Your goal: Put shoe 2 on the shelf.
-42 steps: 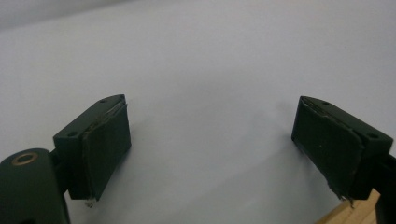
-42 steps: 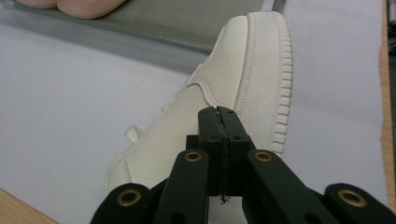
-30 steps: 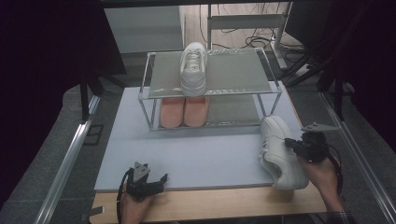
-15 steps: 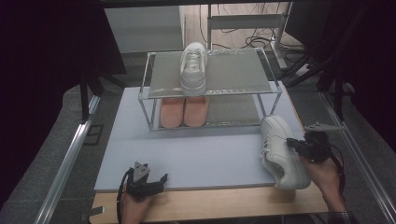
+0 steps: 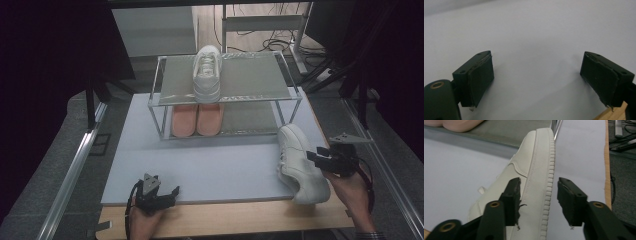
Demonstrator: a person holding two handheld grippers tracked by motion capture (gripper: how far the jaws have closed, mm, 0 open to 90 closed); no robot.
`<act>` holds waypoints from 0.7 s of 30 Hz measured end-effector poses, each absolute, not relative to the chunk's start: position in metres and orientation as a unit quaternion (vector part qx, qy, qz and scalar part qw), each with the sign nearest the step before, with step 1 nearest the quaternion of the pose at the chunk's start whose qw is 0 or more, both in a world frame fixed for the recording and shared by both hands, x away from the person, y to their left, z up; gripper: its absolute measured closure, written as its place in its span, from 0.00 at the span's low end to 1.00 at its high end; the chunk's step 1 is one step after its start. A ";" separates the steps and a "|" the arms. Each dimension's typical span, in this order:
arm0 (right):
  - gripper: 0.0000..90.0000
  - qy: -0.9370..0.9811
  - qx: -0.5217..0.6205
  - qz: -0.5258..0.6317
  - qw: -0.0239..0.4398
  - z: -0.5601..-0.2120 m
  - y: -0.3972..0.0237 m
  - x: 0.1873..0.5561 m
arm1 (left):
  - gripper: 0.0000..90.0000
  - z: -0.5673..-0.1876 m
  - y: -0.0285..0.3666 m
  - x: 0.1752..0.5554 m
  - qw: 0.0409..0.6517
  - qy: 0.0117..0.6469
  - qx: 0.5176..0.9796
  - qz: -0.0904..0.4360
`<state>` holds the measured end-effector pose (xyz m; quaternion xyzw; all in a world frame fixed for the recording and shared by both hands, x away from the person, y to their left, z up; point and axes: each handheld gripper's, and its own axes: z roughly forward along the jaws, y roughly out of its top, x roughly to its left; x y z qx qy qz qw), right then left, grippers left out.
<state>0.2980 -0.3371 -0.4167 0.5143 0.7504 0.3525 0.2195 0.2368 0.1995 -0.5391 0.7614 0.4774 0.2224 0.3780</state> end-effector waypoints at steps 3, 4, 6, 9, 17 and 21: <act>0.50 0.751 0.519 0.351 0.210 -0.422 -0.337 0.303 | 0.13 -0.539 0.200 0.237 0.378 0.477 0.761 0.222; 0.48 0.753 0.518 0.350 0.206 -0.424 -0.337 0.305 | 0.13 -0.539 0.199 0.237 0.378 0.477 0.761 0.222; 0.47 0.750 0.521 0.354 0.201 -0.428 -0.337 0.307 | 0.13 -0.539 0.200 0.237 0.378 0.477 0.761 0.222; 0.48 0.750 0.520 0.360 0.196 -0.428 -0.338 0.308 | 0.13 -0.539 0.200 0.237 0.378 0.477 0.761 0.222; 0.23 0.761 0.517 0.357 0.161 -0.435 -0.333 0.302 | 0.13 -0.539 0.199 0.237 0.378 0.477 0.761 0.222; 0.16 0.763 0.518 0.357 0.150 -0.439 -0.335 0.294 | 0.13 -0.539 0.199 0.237 0.378 0.477 0.761 0.222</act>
